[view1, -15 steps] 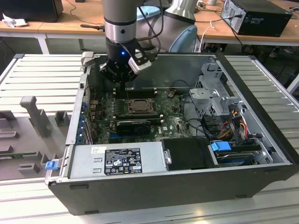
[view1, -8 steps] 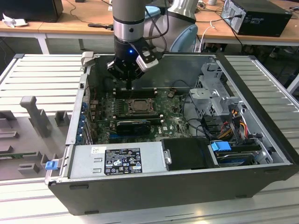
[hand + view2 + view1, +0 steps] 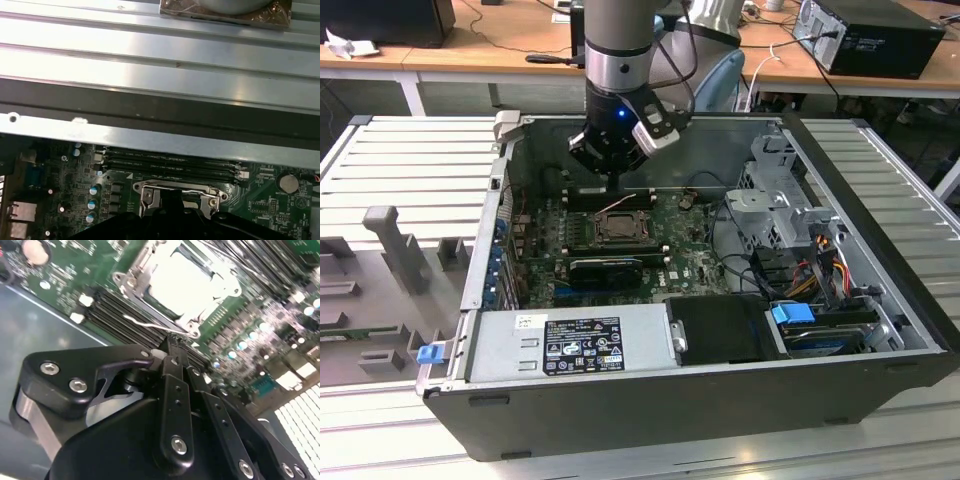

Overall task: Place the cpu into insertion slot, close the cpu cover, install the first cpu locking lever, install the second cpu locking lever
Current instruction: 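Install the first cpu locking lever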

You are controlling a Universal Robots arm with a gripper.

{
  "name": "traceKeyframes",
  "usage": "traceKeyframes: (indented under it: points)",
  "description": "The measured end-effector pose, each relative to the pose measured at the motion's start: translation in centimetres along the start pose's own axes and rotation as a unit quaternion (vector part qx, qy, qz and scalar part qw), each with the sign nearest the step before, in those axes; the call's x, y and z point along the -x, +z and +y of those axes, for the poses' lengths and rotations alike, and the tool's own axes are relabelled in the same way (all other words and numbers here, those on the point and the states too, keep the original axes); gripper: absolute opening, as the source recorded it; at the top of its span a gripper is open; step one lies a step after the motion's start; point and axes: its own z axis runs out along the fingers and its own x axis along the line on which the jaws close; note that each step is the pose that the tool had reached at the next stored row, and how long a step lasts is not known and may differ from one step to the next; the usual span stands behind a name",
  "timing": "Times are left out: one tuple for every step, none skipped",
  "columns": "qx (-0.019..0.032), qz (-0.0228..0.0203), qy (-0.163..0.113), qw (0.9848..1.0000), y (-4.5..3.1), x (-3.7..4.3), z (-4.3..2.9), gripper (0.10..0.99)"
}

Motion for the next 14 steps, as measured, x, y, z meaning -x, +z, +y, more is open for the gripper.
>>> traceKeyframes:
  points:
    - [0.0001, 0.0000, 0.001, 1.0000, 0.05, 0.22, -0.03, 0.106]
    - [0.0000, -0.0001, 0.001, 1.0000, 0.10, 0.39, -0.05, 0.106]
    - [0.0011, -0.0001, 0.001, 1.0000, 0.16, 0.57, -0.09, 0.106]
    - [0.0094, -0.0010, 0.001, 1.0000, 0.24, 0.69, -0.17, 0.106]
    - [0.0157, -0.0016, 0.001, 0.9999, 0.27, 0.73, -0.20, 0.106]
    - [0.0215, -0.0023, 0.001, 0.9998, 0.30, 0.78, -0.23, 0.106]
    - [0.0267, -0.0028, 0.001, 0.9996, 0.36, 0.84, -0.25, 0.106]
    - [0.0285, -0.0032, 0.002, 0.9996, 0.47, 0.87, -0.25, 0.106]
    - [0.0288, -0.0033, 0.003, 0.9996, 0.64, 0.87, -0.26, 0.106]
    - [0.0287, -0.0034, 0.005, 0.9996, 0.82, 0.87, -0.26, 0.106]
    - [0.0287, -0.0038, 0.010, 0.9995, 1.17, 0.88, -0.23, 0.106]
    - [0.0287, -0.0039, 0.012, 0.9995, 1.35, 0.88, -0.22, 0.106]
    - [0.0287, -0.0040, 0.012, 0.9995, 1.54, 0.88, -0.21, 0.106]
    - [0.0288, -0.0040, 0.012, 0.9995, 1.79, 0.88, -0.22, 0.106]
